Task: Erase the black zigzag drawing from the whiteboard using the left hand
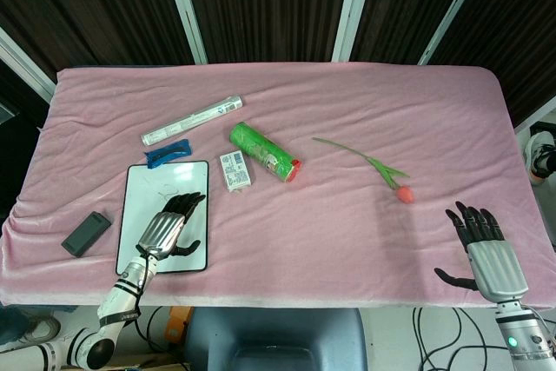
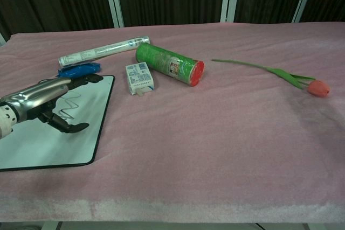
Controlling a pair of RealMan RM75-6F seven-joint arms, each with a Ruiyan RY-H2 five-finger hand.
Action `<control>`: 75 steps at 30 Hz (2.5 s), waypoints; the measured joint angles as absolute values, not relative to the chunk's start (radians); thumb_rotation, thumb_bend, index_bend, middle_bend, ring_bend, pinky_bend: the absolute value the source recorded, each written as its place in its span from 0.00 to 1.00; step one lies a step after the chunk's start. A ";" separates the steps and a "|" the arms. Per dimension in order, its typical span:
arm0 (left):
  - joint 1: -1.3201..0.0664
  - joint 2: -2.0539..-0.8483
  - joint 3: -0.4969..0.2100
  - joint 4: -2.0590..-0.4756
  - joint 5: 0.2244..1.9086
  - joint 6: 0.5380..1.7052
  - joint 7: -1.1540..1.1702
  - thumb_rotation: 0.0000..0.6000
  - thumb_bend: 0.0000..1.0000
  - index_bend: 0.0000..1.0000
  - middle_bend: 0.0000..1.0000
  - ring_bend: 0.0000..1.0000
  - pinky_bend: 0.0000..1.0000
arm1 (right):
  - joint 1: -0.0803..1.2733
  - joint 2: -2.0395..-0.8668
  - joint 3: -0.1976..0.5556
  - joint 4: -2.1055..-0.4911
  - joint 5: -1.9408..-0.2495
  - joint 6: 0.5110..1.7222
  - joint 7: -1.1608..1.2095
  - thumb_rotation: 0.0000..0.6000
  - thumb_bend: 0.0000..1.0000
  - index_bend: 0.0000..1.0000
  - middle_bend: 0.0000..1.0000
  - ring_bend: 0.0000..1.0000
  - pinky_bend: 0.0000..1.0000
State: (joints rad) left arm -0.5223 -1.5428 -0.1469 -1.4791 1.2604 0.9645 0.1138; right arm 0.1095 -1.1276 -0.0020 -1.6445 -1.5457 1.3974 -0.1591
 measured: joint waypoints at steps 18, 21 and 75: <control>-0.452 -1.527 -0.151 -1.475 1.096 1.158 0.359 1.00 0.31 0.00 0.03 0.02 0.15 | 0.103 -1.135 -0.004 -1.643 -1.550 1.408 -0.175 1.00 0.30 0.00 0.00 0.00 0.12; -0.421 -1.501 -0.159 -1.464 1.026 1.168 0.360 1.00 0.31 0.00 0.06 0.04 0.16 | 0.103 -1.136 -0.003 -1.644 -1.548 1.410 -0.179 1.00 0.30 0.00 0.00 0.00 0.12; -0.348 -1.474 -0.218 -1.344 0.834 1.125 0.330 1.00 0.73 0.62 0.73 0.64 0.70 | 0.105 -1.149 0.000 -1.649 -1.538 1.400 -0.211 1.00 0.30 0.00 0.00 0.00 0.12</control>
State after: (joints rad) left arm -0.3480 -1.4744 -0.2176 -1.3442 0.8335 1.1251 0.3301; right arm 0.1047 -1.1490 -0.0001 -1.6490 -1.5377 1.4002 -0.2110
